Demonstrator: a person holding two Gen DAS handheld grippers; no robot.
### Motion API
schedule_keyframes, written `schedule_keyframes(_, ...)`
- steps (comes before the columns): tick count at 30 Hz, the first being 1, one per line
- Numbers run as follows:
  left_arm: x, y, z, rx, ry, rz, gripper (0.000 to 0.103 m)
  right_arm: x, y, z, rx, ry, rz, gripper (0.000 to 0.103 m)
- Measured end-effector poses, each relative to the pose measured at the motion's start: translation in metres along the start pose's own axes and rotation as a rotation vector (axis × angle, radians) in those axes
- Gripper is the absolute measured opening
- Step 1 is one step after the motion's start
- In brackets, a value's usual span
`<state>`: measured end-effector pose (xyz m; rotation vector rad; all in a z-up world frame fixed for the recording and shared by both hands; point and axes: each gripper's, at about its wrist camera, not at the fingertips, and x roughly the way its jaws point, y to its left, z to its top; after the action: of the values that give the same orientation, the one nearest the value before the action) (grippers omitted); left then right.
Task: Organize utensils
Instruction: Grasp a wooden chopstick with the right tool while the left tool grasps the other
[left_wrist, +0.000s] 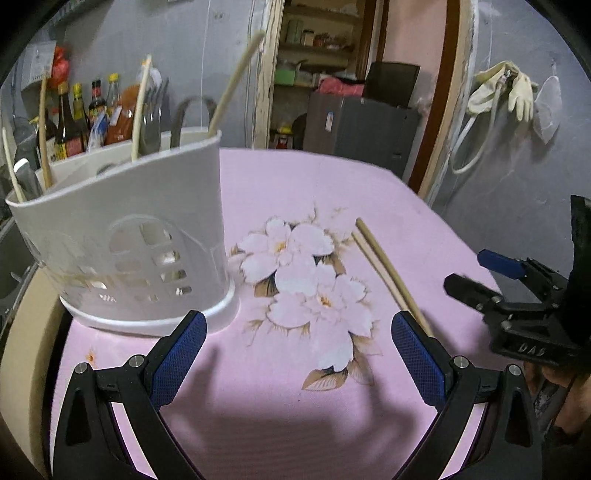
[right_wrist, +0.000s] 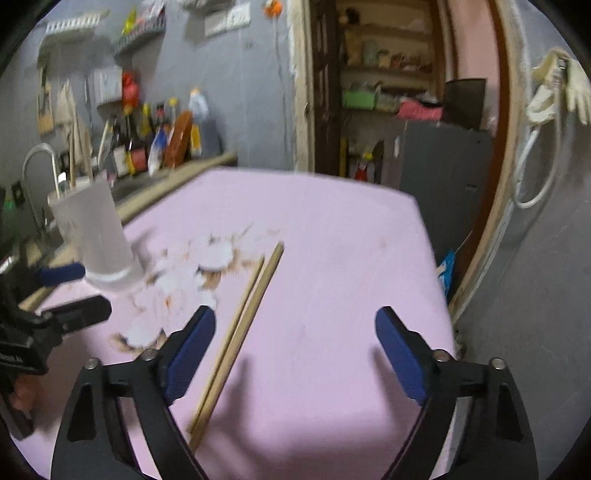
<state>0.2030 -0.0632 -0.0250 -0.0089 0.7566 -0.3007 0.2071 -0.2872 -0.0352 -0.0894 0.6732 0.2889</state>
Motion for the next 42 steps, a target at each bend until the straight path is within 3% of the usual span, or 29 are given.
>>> schedule_keyframes(6, 0.013, 0.004, -0.002, -0.019, 0.079, -0.004, 0.097, 0.017, 0.011, -0.003, -0.068, 0.092, 0.008, 0.065)
schedule_keyframes(10, 0.013, 0.006, -0.002, -0.025, 0.090, -0.019, 0.092, 0.026, 0.016, -0.005, -0.093, 0.141, 0.019, 0.052)
schedule_keyframes(14, 0.015, 0.008, -0.001, -0.027, 0.109, -0.030, 0.081, 0.028, 0.019, -0.003, -0.117, 0.148, 0.038, 0.052)
schedule_keyframes(22, 0.017, 0.005, 0.003, -0.027, 0.136, -0.070, 0.069, 0.038, 0.025, 0.000, -0.167, 0.174, -0.009, 0.041)
schedule_keyframes(24, 0.020, 0.000, 0.006, -0.021, 0.146, -0.098, 0.064, 0.037, 0.021, 0.001, -0.164, 0.173, -0.015, 0.035)
schedule_keyframes(26, 0.025, -0.005, 0.010, -0.014, 0.167, -0.135, 0.061, 0.036, 0.017, 0.001, -0.158, 0.170, -0.028, 0.020)
schedule_keyframes(31, 0.040, -0.017, 0.024, 0.016, 0.201, -0.178, 0.054, 0.027, -0.002, -0.003, -0.110, 0.162, -0.037, 0.008)
schedule_keyframes(38, 0.071, -0.031, 0.043, 0.026, 0.269, -0.214, 0.034, 0.010, -0.025, -0.009, -0.029, 0.151, -0.057, 0.006)
schedule_keyframes(42, 0.086, -0.038, 0.052, 0.052, 0.293, -0.168, 0.023, 0.004, -0.029, -0.011, -0.019, 0.160, -0.059, 0.006)
